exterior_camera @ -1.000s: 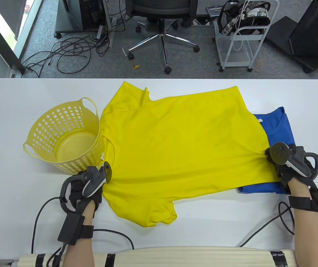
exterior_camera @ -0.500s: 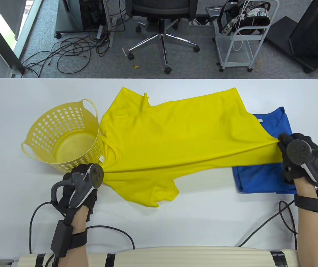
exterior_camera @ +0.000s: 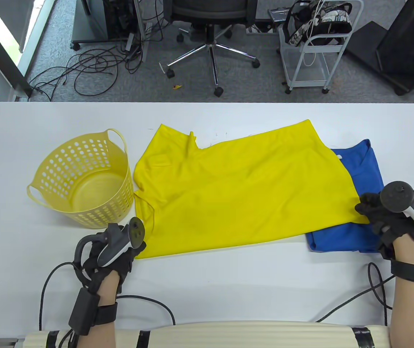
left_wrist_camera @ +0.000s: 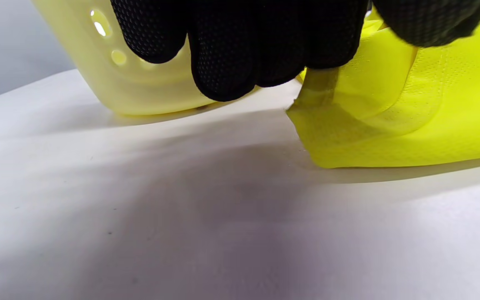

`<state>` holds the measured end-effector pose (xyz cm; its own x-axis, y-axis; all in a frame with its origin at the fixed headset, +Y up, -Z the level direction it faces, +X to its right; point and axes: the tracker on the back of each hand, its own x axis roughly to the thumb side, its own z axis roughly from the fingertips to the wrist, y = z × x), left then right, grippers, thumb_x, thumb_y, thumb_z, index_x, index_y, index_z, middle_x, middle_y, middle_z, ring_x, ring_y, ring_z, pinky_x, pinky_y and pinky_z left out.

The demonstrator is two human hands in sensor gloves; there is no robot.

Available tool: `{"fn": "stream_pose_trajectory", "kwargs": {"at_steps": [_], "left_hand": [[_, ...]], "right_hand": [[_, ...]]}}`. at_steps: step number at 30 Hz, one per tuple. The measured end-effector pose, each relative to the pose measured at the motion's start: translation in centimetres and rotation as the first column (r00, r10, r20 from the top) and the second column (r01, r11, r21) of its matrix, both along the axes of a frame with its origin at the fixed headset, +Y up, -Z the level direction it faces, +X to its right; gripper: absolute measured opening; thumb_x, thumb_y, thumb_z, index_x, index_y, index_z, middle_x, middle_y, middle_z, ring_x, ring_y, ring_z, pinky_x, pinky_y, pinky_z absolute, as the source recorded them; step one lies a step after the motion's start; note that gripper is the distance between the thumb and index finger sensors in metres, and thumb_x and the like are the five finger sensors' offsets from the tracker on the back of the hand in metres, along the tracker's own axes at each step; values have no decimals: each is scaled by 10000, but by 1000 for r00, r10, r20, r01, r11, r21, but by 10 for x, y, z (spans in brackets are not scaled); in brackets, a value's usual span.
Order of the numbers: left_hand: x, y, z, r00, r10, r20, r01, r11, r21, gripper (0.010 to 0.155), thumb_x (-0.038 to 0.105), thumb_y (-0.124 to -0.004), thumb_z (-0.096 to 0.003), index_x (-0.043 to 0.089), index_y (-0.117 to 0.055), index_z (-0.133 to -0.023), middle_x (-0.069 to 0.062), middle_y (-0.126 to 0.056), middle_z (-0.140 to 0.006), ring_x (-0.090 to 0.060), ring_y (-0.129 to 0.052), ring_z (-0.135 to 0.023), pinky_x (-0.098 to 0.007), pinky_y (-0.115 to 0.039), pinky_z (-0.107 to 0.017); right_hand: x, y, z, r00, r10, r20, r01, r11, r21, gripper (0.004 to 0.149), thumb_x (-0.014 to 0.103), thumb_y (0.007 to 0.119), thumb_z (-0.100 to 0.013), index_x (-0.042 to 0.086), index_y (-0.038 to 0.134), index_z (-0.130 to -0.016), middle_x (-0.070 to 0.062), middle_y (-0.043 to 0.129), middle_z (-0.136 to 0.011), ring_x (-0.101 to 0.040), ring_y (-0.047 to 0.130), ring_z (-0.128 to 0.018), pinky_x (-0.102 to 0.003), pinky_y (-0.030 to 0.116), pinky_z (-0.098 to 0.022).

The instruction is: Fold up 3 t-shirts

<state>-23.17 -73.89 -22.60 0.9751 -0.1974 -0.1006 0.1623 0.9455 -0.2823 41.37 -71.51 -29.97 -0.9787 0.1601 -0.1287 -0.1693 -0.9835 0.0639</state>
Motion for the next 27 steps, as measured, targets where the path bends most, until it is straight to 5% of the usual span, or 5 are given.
{"fn": "stream_pose_trajectory", "kwargs": {"at_steps": [5, 12, 17, 22, 27], "left_hand": [[8, -24, -7, 985, -171, 15, 171, 973, -154, 624, 616, -767, -306, 416, -623, -880, 92, -731, -927, -133, -861, -794, -423, -671, -664], [-4, -21, -9, 978, -204, -52, 198, 975, -105, 536, 490, -811, -365, 403, -637, -865, 81, -737, -916, -128, -874, -776, -421, -683, -652], [5, -9, -3, 994, -101, -45, 102, 995, 14, 524, 547, -771, -366, 399, -655, -855, 79, -761, -889, -124, -890, -749, -415, -687, -646], [40, 6, -2, 996, 21, 92, -32, 993, 117, 564, 561, -766, -370, 390, -653, -896, 71, -772, -912, -152, -887, -793, -426, -680, -663], [106, 18, -15, 973, 117, 199, -127, 991, 37, 591, 565, -767, -378, 376, -648, -925, 59, -770, -947, -177, -876, -860, -433, -677, -688]], "right_hand": [[-11, -5, -1, 997, 64, -47, -64, 998, 5, 531, 450, 818, -365, 248, 745, -851, -105, 784, -873, -385, 791, -768, -608, 603, -621], [-26, -1, 3, 989, 97, -108, -91, 994, 58, 539, 450, 820, -367, 254, 731, -861, -96, 785, -876, -378, 798, -768, -609, 610, -620], [-39, 4, 6, 982, 117, -151, -104, 990, 93, 542, 451, 818, -369, 257, 721, -866, -94, 788, -876, -376, 802, -768, -610, 613, -619], [-51, 5, 8, 974, 124, -189, -104, 988, 110, 548, 455, 813, -371, 259, 713, -873, -94, 784, -883, -378, 799, -774, -614, 611, -622], [-58, 4, 9, 968, 137, -211, -115, 987, 114, 547, 457, 810, -373, 263, 709, -874, -95, 779, -893, -382, 795, -784, -619, 608, -626]]}}
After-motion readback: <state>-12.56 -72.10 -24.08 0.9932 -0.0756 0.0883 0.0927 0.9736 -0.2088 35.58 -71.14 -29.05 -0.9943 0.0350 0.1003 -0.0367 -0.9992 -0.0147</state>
